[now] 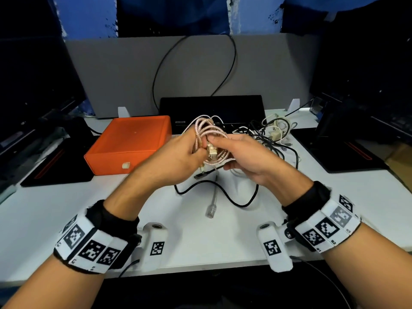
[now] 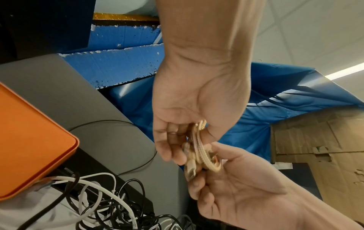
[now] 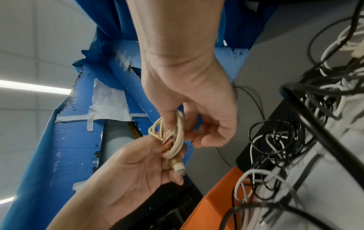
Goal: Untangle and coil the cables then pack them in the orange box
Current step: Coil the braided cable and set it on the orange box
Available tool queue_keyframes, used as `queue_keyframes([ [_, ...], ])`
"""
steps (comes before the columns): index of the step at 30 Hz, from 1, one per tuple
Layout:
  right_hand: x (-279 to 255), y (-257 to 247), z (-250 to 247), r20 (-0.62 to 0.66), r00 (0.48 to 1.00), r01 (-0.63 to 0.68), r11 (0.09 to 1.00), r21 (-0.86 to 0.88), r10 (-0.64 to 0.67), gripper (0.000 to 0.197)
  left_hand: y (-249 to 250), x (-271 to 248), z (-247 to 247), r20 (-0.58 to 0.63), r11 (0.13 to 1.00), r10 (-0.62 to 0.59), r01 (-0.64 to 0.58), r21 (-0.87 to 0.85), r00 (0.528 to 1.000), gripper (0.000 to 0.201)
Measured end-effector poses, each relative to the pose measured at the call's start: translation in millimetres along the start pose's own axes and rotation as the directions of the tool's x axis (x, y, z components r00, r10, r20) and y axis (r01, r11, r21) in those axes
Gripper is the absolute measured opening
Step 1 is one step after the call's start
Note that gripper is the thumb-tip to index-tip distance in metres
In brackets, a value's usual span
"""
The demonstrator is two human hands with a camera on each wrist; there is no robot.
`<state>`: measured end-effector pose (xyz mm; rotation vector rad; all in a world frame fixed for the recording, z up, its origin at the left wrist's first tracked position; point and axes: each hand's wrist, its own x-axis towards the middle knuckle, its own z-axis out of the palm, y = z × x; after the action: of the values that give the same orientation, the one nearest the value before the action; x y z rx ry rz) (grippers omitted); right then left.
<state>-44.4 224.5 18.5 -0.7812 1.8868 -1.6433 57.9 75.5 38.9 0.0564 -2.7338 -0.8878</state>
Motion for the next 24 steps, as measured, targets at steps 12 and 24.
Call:
queue_keyframes([
  [12, -13, -13, 6, 0.143, 0.989, -0.033, 0.999, 0.031, 0.028, 0.023, 2, 1, 6, -0.17, 0.995, -0.011, -0.007, -0.102, 0.985, 0.009],
  [24, -11, -14, 7, 0.111, 0.993, -0.036, 0.997, 0.064, 0.029, 0.029, 7, -3, 3, -0.159, 0.999, -0.043, 0.046, 0.02, 0.986, 0.012],
])
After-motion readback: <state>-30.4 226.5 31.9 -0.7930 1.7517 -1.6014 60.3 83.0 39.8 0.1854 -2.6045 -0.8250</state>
